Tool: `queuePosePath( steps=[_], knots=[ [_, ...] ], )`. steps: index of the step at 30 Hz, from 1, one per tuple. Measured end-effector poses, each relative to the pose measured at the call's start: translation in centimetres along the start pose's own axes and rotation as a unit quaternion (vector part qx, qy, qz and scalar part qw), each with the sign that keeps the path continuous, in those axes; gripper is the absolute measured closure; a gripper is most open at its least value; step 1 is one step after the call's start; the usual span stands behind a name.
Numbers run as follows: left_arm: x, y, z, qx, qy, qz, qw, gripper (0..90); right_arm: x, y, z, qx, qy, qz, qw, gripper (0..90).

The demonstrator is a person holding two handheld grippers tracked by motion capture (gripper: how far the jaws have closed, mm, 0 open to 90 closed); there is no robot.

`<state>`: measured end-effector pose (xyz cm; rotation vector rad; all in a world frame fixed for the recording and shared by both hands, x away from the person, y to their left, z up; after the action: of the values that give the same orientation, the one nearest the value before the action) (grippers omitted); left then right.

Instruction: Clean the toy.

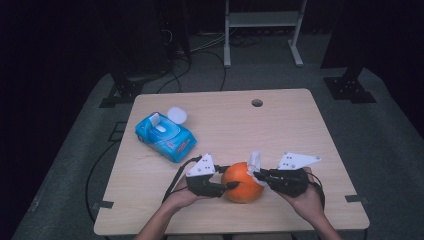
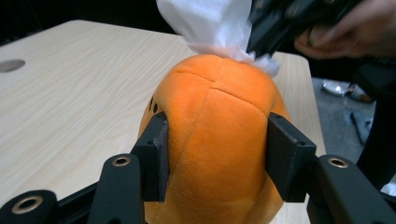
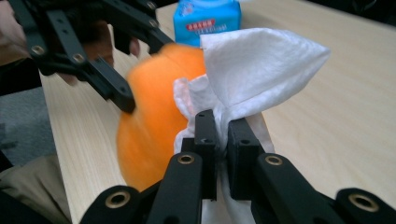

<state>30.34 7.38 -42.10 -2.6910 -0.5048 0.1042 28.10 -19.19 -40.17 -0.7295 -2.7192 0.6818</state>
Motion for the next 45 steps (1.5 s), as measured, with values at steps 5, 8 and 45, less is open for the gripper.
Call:
queuePosePath(
  steps=[5,8,45],
  knots=[
    [0.0,0.0,-0.3,-0.001,-0.005,0.003,1.0,47.0,-0.4,-0.6,-0.2,-0.003,0.012,0.012,0.9998,83.5],
    [-0.3,-0.1,-0.6,0.001,0.002,0.01,0.9999,46.9,0.9,-0.7,-1.2,-0.019,-0.003,-0.004,0.9998,83.5],
    [-1.3,2.0,0.7,0.005,0.005,0.02,0.9998,20.1,0.0,-0.7,-0.4,0.005,0.002,0.0,1.0,83.2]
  ],
)
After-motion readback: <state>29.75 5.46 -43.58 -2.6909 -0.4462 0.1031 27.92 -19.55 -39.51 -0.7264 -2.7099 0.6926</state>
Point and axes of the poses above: each handheld gripper's, and its own axes: y roughly forward along the jaws, z roughly out of its underside, x roughly to its left, the point moved 1 cm from there along y, roughly forward along the jaws, and after that the axes turned 4 degrees about -z, right-handed, at the moved point
